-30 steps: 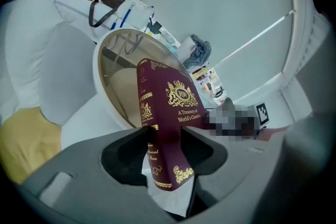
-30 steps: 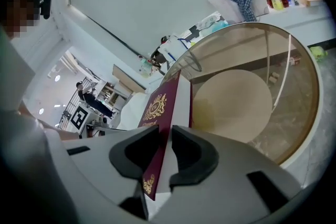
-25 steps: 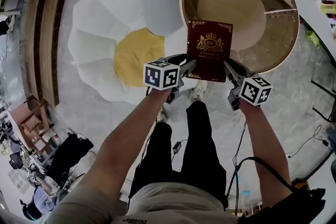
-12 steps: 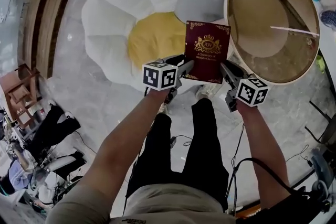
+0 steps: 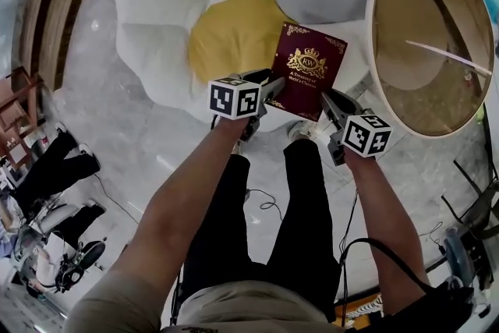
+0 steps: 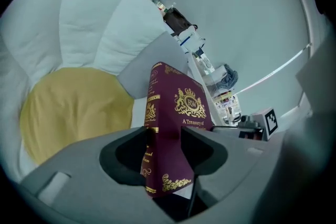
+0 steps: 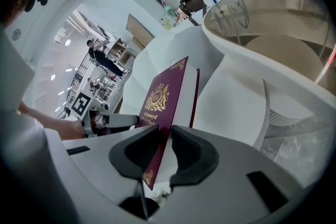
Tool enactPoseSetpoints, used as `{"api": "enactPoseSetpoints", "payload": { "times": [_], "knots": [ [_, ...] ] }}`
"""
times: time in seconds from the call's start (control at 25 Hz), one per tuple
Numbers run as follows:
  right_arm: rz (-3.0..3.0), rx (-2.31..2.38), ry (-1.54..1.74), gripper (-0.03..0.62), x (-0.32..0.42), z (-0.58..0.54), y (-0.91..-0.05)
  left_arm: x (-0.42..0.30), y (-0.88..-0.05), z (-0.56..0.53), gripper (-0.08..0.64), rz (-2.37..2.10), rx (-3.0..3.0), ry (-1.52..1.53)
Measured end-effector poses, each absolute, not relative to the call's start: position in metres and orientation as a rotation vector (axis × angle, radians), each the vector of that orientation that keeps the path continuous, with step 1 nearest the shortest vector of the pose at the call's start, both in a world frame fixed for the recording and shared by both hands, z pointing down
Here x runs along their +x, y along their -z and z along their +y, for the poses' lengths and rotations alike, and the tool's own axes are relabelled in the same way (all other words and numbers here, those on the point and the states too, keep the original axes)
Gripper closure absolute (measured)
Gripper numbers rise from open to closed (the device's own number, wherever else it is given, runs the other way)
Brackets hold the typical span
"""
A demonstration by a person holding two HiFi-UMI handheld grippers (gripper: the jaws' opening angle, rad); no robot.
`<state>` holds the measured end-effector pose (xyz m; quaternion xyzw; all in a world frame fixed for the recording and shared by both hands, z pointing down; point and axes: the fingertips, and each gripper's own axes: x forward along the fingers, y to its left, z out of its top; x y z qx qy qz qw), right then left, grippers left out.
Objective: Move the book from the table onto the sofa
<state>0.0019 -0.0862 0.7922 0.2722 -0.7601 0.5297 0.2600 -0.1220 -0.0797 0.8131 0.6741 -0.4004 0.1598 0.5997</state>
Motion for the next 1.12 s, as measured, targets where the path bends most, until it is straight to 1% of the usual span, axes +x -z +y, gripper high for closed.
{"api": "enactPoseSetpoints", "payload": {
  "times": [0.12,0.4,0.6,0.8,0.92,1.12],
  "knots": [
    [-2.035,0.744,-1.417,0.506,0.019,-0.084,-0.808,-0.104,-0.832,-0.081,0.368,-0.925,1.567,-0.368],
    [-1.997,0.762,-1.355,0.506,0.033,-0.080,-0.855,-0.086,-0.895,-0.078,0.367,-0.877,1.571,-0.322],
    [-1.972,0.795,-1.332,0.505,0.041,-0.081,-0.877,-0.074,-0.920,-0.074,0.364,-0.820,1.589,-0.334],
    [-1.978,0.770,-1.331,0.503,0.041,-0.079,-0.879,-0.072,-0.930,-0.073,0.360,-0.836,1.572,-0.307],
    [-1.973,0.781,-1.337,0.482,0.044,-0.078,-0.876,-0.072,-0.929,-0.070,0.360,-0.848,1.564,-0.320],
    [-1.971,0.828,-1.304,0.482,0.048,-0.076,-0.848,-0.089,-0.900,-0.059,0.360,-0.873,1.574,-0.371]
  ]
}}
